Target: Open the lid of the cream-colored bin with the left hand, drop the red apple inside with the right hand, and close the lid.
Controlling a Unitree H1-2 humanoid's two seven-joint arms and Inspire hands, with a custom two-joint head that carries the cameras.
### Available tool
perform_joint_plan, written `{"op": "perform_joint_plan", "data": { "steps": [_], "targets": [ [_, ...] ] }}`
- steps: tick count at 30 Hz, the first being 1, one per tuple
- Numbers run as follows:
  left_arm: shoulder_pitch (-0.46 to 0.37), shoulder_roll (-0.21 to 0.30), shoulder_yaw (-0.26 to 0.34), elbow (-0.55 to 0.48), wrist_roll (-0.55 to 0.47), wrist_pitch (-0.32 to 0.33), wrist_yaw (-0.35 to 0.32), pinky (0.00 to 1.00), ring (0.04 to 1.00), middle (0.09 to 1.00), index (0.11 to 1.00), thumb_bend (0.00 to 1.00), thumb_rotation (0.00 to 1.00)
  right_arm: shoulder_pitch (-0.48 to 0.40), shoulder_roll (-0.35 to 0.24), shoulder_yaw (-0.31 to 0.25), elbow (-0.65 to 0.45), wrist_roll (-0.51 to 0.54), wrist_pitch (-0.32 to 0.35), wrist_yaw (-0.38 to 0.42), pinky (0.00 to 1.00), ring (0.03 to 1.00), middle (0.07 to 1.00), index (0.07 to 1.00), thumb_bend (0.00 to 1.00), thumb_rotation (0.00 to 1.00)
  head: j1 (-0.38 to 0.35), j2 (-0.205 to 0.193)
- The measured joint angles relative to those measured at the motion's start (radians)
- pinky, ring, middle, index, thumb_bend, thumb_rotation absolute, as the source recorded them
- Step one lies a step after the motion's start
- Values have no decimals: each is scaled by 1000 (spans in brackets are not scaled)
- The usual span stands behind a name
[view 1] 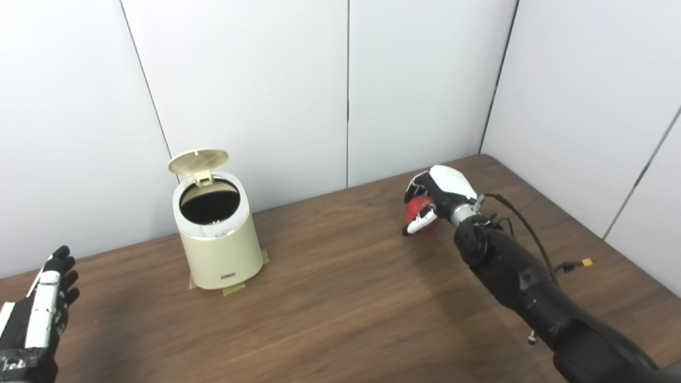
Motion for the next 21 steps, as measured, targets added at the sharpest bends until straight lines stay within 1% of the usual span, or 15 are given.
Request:
{"op": "perform_joint_plan", "data": {
  "steps": [2,3,5,7,9,10,12,13,15,16,17,19,21],
  "targets": [
    [4,0,-3,0,1,0,1,1000,1000,1000,1000,387,1000,8,1,0,-59,-6,-6,-5,477,420,512,481,518,0,12,2],
    [6,-1,-6,0,1,0,1,1000,1000,1000,1000,358,1000,9,1,-1,-88,-9,-9,-6,464,417,512,483,518,0,20,2],
    [6,-5,-10,0,0,0,1,1000,1000,1000,1000,329,1000,10,1,-3,-155,-14,-17,-7,360,416,504,488,504,0,38,3],
    [6,-12,-12,-2,0,0,1,1000,1000,1000,1000,338,1000,9,2,-4,-209,-20,-38,-7,329,416,505,496,500,0,49,5],
    [7,-15,-23,-5,0,0,-1,1000,1000,1000,1000,339,1000,9,9,-3,-259,-32,-47,-4,355,409,505,492,501,0,63,5],
    [7,-16,-27,-5,0,0,-1,1000,1000,1000,1000,324,1000,10,15,-2,-282,-40,-47,-1,395,410,519,499,501,0,81,5],
    [7,-20,-27,-6,0,-1,-1,1000,1000,1000,1000,303,1000,10,28,3,-337,-57,-50,8,425,405,518,499,501,0,103,6],
    [7,-24,-26,-6,0,-1,0,1000,1000,1000,1000,295,1000,10,36,5,-364,-62,-54,13,422,403,517,499,501,0,103,6],
    [9,-33,-26,-5,0,-3,1,1000,1000,1000,1000,283,1000,10,51,4,-406,-71,-50,31,386,406,519,500,500,0,137,5],
    [13,-33,-26,-4,0,-6,1,1000,1000,1000,1000,283,1000,10,63,4,-435,-76,-47,38,378,407,519,499,500,0,141,5],
    [15,-34,-27,-3,1,-8,1,1000,1000,1000,1000,296,1000,10,74,4,-460,-81,-47,45,391,406,514,498,501,0,169,6],
    [20,-33,-30,9,5,-23,1,1000,1000,1000,1000,314,1000,9,100,6,-510,-97,-48,57,398,411,519,505,500,0,196,6],
    [29,-33,-38,18,16,-32,0,1000,1000,1000,1000,322,1000,6,124,11,-547,-114,-51,66,374,388,506,513,499,0,239,6]
  ]
}}
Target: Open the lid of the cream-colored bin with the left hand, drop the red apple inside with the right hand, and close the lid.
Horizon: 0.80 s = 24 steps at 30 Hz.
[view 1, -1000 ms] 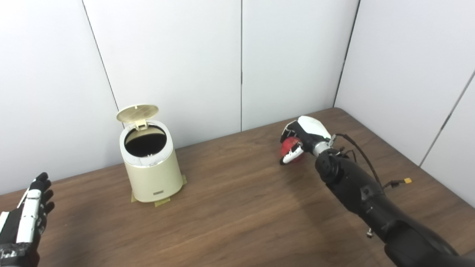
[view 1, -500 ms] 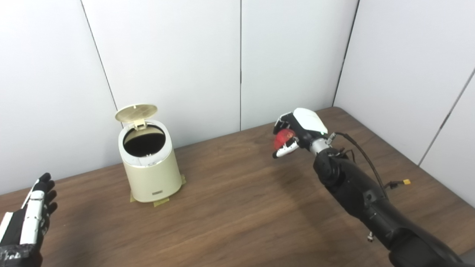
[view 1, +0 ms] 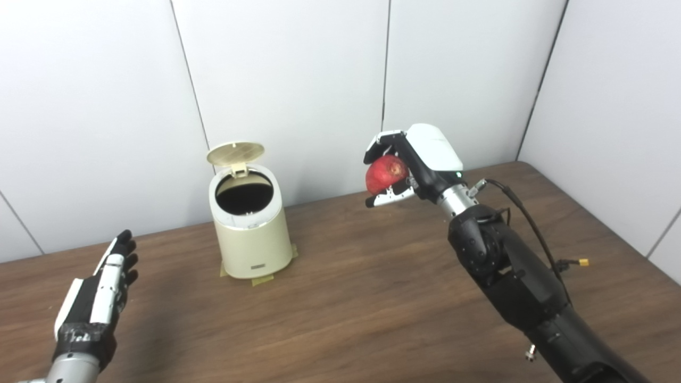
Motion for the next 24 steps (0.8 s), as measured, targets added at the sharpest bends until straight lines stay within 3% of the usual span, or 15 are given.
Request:
{"op": "perform_joint_plan", "data": {
  "steps": [4,11,24],
  "targets": [
    [12,-6,-7,29,15,-24,1,1000,1000,1000,1000,354,1000,-19,47,14,-50,-19,-6,24,343,381,511,518,496,0,51,-5],
    [12,-40,-33,45,26,-54,1,1000,1000,1000,1000,447,1000,-104,129,68,-36,-9,-50,91,315,404,516,507,496,0,137,-17],
    [25,-60,-39,45,62,-58,13,1000,1000,1000,1000,440,1000,-185,229,100,175,-5,-142,84,331,396,512,512,497,0,224,-29]
  ]
}}
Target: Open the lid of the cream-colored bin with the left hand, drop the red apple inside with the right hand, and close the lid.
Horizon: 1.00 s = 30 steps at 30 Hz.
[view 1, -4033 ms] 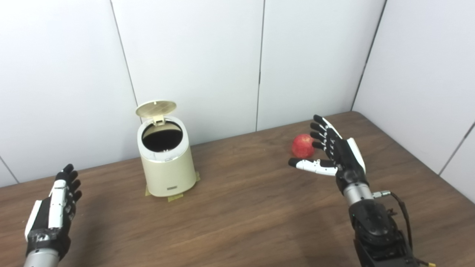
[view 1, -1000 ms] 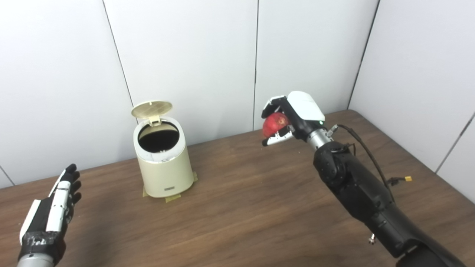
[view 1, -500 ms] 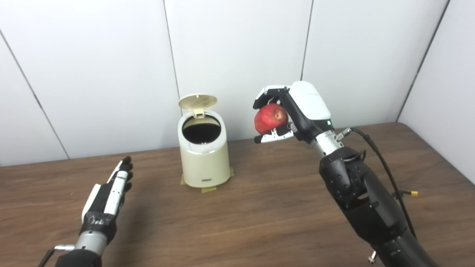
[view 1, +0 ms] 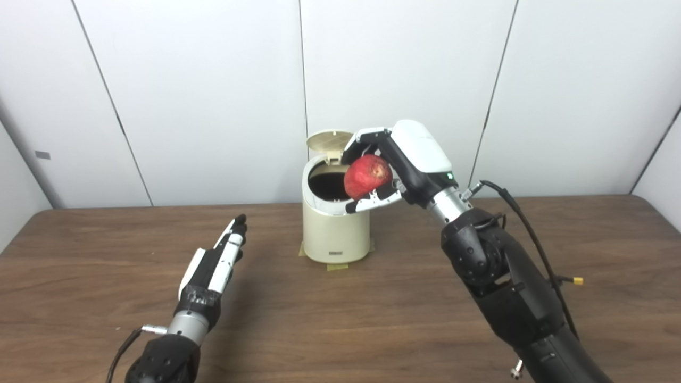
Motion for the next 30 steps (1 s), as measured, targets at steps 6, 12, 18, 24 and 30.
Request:
{"op": "perform_joint_plan", "data": {
  "steps": [6,12,18,24,30],
  "targets": [
    [0,-7,-6,0,3,0,1,1000,1000,1000,1000,442,1000,-44,37,3,80,-11,-14,-22,334,387,507,516,496,0,3,-3],
    [0,-20,-15,0,4,0,2,1000,1000,1000,1000,453,1000,-87,66,7,159,-13,-18,-51,327,388,505,513,496,0,12,-5],
    [0,-27,-17,0,5,0,4,1000,1000,1000,1000,458,1000,-112,77,8,243,-10,-22,-75,328,391,506,512,497,0,17,-6],
    [0,-27,-16,0,5,-5,4,1000,1000,1000,1000,462,1000,-140,89,13,318,-6,-36,-90,326,393,507,513,496,0,20,-6],
    [0,-26,-15,0,5,-5,4,1000,1000,1000,1000,464,1000,-147,94,15,359,-4,-51,-108,337,393,508,508,497,0,18,-3]
  ]
}}
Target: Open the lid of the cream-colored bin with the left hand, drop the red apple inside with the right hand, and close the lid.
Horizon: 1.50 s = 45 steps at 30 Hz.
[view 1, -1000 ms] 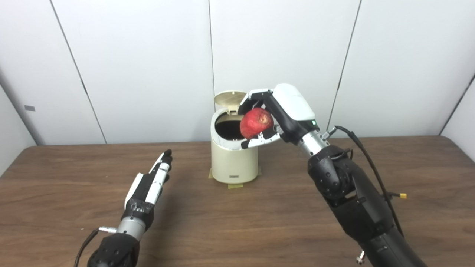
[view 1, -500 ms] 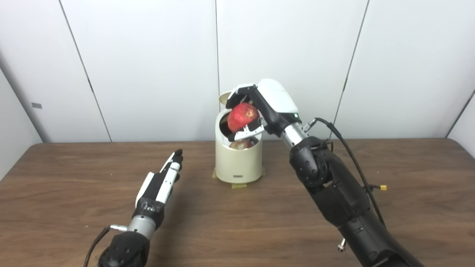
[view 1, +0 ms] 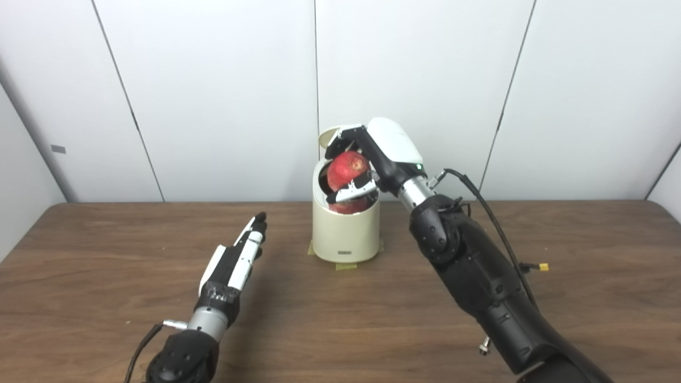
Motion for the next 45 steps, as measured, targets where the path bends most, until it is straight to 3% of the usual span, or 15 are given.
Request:
{"op": "perform_joint_plan", "data": {
  "steps": [16,18,19,21,22,23,25,31,38,45],
  "targets": [
    [0,0,-15,-1,21,1,-1,1000,1000,1000,1000,466,1000,0,-2,3,11,6,4,-10,350,416,514,520,507,0,6,9],
    [0,0,-15,-2,22,1,-1,1000,1000,1000,999,444,1000,0,-5,11,10,-9,17,-10,292,379,455,518,520,9,5,14],
    [0,0,-15,-4,22,2,-2,1000,1000,1000,998,435,993,0,-8,16,9,-18,25,-8,397,495,541,502,520,101,5,14],
    [0,0,-15,-7,21,6,-3,1000,1000,1000,999,426,972,0,-15,30,-2,-34,44,5,723,701,668,495,519,150,5,14],
    [0,0,-15,-9,21,9,-4,1000,1000,1000,999,417,962,0,-20,37,-13,-40,49,17,815,779,722,494,520,159,5,14],
    [0,0,-15,-11,20,11,-5,1000,1000,1000,1000,416,958,0,-24,41,-17,-45,55,25,843,810,745,494,520,162,5,15],
    [3,-1,-16,-21,20,14,-6,1000,1000,1000,999,419,952,0,-27,42,-18,-47,60,29,842,831,764,494,521,163,3,18],
    [3,-1,-19,-23,21,22,-7,1000,1000,1000,988,420,922,-1,-29,46,-19,-49,70,31,720,737,704,494,520,164,3,22],
    [3,-1,-32,-23,28,34,-7,1000,1000,1000,981,412,906,-1,-33,49,-25,-43,68,34,683,692,627,490,521,162,5,22],
    [3,0,-36,-23,36,36,-6,1000,1000,1000,988,399,881,0,-37,48,-32,-30,68,43,676,699,629,490,521,159,6,25]
  ]
}}
